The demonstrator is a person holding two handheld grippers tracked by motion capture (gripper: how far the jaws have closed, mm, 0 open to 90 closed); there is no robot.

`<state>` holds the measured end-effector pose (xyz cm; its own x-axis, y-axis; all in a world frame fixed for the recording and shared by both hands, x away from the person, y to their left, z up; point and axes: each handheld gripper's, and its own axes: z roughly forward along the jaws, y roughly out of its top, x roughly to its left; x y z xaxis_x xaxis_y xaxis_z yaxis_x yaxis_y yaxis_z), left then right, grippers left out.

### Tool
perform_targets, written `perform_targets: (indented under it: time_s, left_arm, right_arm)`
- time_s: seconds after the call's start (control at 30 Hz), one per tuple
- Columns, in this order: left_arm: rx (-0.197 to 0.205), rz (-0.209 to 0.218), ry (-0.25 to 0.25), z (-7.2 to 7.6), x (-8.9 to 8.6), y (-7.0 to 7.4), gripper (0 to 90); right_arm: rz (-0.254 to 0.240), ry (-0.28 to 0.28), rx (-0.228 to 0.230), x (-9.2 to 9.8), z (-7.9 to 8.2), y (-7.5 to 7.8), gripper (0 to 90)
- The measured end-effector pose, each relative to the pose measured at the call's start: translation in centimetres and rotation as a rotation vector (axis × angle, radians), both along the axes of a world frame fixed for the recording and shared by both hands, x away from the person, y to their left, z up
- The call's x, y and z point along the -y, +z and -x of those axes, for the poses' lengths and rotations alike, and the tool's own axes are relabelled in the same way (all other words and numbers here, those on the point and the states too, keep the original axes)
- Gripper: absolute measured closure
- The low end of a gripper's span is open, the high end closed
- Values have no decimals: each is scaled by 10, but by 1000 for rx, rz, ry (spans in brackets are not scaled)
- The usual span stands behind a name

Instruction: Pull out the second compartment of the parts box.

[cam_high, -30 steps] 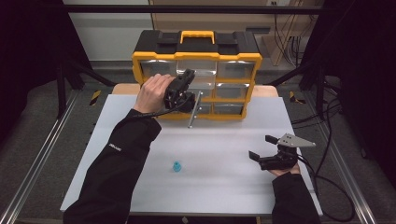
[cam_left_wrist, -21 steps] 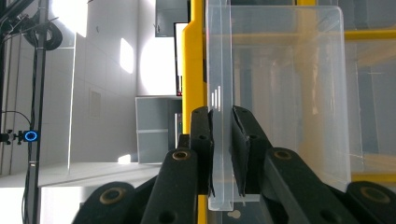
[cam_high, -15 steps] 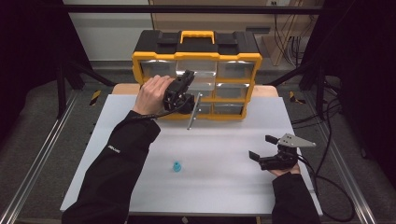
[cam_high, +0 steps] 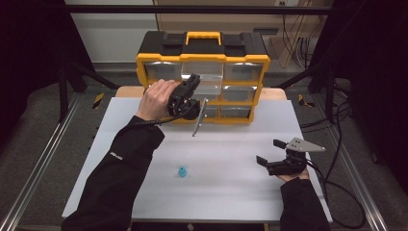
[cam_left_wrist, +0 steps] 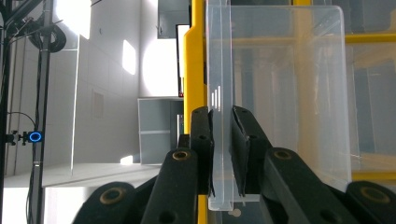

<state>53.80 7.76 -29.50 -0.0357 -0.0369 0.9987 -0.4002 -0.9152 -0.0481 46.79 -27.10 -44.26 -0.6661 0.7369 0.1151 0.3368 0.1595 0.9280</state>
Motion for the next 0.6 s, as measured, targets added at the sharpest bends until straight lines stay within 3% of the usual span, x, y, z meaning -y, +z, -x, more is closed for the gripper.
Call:
perform_targets:
  time_s: [0.6]
  left_arm:
    - [13,3,-6,5,0,-2,800]
  right_arm:
    - [1,-1,1,0,0,0,2]
